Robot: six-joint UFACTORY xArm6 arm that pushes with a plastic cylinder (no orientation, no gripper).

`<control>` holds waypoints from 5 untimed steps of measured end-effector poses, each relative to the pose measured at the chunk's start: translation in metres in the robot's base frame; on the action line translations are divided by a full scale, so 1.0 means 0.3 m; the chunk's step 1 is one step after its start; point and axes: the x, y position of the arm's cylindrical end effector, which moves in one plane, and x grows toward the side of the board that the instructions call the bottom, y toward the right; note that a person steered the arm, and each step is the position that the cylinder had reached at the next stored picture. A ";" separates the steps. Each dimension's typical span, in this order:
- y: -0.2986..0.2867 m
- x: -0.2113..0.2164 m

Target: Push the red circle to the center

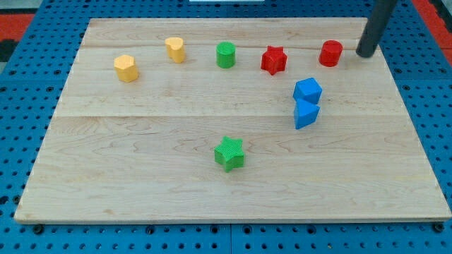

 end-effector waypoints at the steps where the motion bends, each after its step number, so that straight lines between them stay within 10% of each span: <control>1: -0.059 0.025; 5: -0.463 0.100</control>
